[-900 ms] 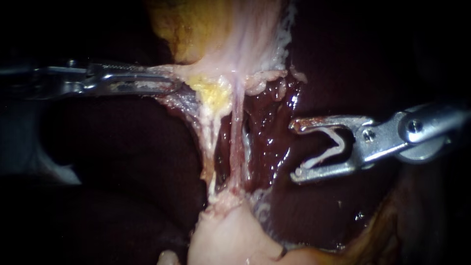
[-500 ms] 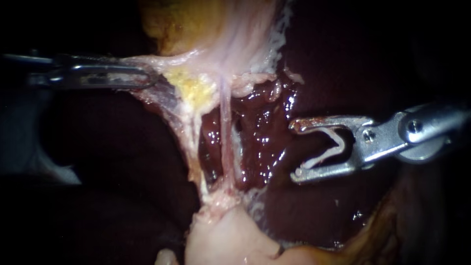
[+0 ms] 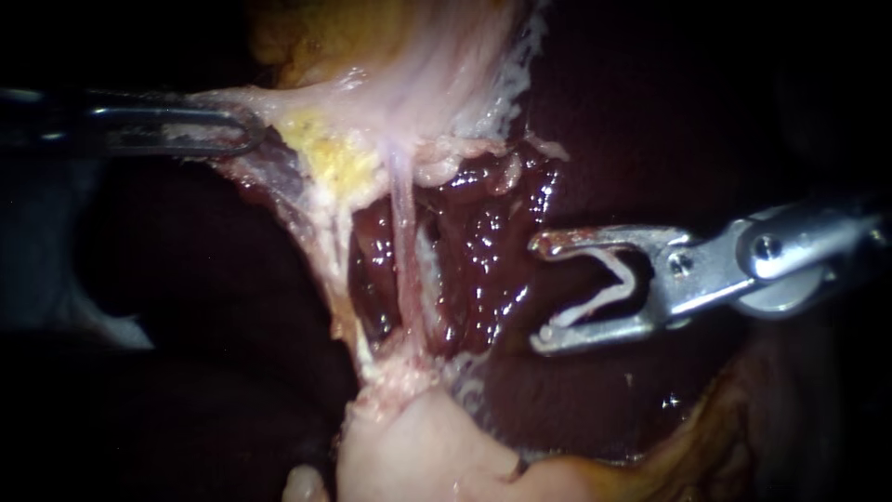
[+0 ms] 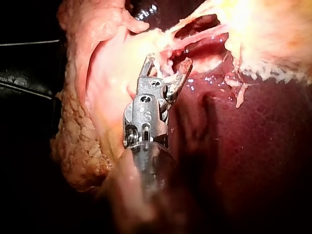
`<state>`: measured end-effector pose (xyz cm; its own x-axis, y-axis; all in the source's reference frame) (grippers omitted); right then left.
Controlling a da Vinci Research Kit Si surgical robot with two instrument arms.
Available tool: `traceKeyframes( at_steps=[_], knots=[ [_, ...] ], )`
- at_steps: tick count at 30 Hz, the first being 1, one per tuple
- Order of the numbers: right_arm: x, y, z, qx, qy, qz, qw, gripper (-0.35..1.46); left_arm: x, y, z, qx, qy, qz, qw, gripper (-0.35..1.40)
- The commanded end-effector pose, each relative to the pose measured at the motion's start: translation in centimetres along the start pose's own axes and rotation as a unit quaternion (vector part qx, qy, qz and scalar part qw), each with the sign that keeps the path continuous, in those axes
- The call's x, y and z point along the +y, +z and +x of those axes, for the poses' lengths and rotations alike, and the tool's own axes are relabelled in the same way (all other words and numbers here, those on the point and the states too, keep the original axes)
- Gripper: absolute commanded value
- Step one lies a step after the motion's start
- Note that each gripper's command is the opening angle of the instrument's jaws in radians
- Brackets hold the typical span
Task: Clipping first clip left tube
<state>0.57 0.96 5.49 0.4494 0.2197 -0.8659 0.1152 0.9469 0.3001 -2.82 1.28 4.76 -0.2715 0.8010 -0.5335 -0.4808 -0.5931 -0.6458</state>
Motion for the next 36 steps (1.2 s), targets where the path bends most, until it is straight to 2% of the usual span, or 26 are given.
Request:
traceKeyframes(
  at_steps=[1,8,19,25,36],
  knots=[
    [-0.02,0.07,0.01,0.000,-0.004,0.003,1.0000,0.50,0.00,0.03,-0.01,0.000,0.000,0.002,1.0000,-0.35],
    [-0.11,0.48,-0.03,0.002,0.020,0.014,0.9997,0.50,0.03,0.17,0.01,0.001,0.002,0.004,1.0000,-0.35],
    [-0.14,1.04,-0.11,0.002,0.045,0.026,0.9987,0.49,0.03,0.18,0.00,0.001,0.002,0.005,1.0000,-0.35],
    [-0.10,1.21,-0.20,0.001,0.051,0.030,0.9983,0.49,0.04,0.18,0.00,0.001,0.002,0.004,1.0000,-0.35],
    [0.03,1.44,-0.46,0.000,0.056,0.036,0.9978,0.49,0.07,0.20,0.00,0.001,0.002,0.003,1.0000,-0.35]
  ],
)
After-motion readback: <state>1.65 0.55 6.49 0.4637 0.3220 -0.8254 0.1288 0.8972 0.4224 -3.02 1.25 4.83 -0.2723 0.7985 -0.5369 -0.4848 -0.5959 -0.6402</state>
